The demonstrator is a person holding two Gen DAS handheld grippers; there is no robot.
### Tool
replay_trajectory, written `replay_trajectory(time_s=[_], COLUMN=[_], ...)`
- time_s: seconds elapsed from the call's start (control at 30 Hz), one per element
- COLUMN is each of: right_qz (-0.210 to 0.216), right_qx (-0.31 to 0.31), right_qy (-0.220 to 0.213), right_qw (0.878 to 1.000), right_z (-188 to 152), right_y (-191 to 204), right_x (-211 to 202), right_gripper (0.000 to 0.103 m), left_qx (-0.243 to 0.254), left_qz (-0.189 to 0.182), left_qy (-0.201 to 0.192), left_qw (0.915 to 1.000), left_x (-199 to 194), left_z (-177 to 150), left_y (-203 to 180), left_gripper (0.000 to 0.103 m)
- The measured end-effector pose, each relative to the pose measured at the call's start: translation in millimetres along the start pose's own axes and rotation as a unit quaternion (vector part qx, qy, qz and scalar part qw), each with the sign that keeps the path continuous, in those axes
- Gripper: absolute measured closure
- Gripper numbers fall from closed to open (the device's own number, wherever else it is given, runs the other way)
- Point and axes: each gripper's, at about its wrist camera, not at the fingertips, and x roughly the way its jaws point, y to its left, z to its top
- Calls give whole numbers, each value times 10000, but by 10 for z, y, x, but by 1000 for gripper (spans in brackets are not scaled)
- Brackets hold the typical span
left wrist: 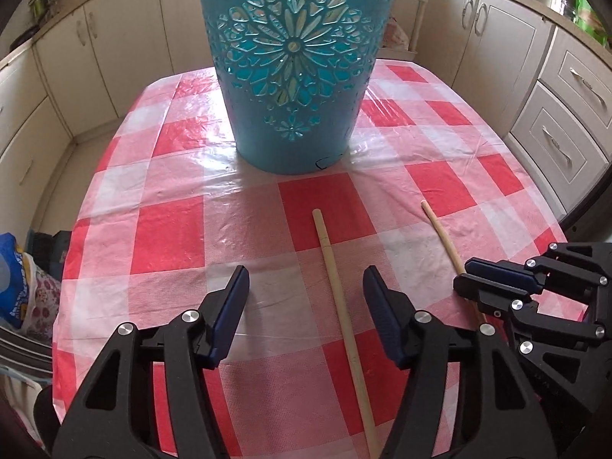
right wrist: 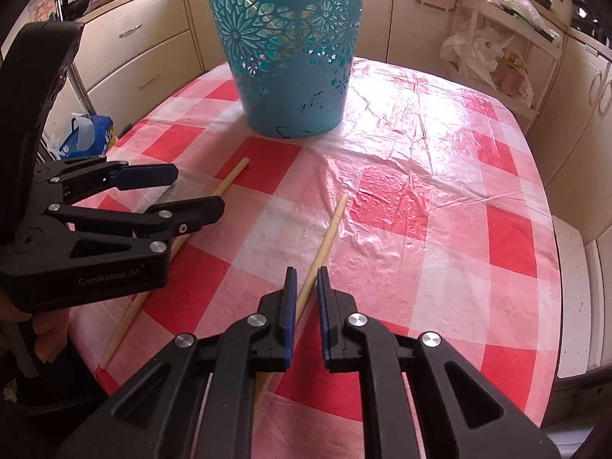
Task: Organize utensils
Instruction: 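Close the left tool on one stick while the right tool closes on the other, then lift the left tool's stick over the teal basket and open it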
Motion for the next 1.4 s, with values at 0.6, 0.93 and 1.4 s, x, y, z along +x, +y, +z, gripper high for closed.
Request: replay_trajectory(time_s=[0.6,0.93,1.4], right_qz=[73,395,753], right_qx=[-124,804,1773], right_qy=[-33,-607,-985], right_qw=[9999,9941,9763], right_z=[-34,-30,-13], right_y=[23,-201,-489], right_x=[-17,-95,-22], right_gripper=[93,97,97], left_qx=[371,-364,-806], left_qz=[-223,-829,-901], left_qy=[-28,-974,-3616], left_qw=[9991,9911,9245], left_x=[22,-488,-1639], left_z=[-26,105,1096], left_y=[-203,247,605], left_gripper=[97,98,98])
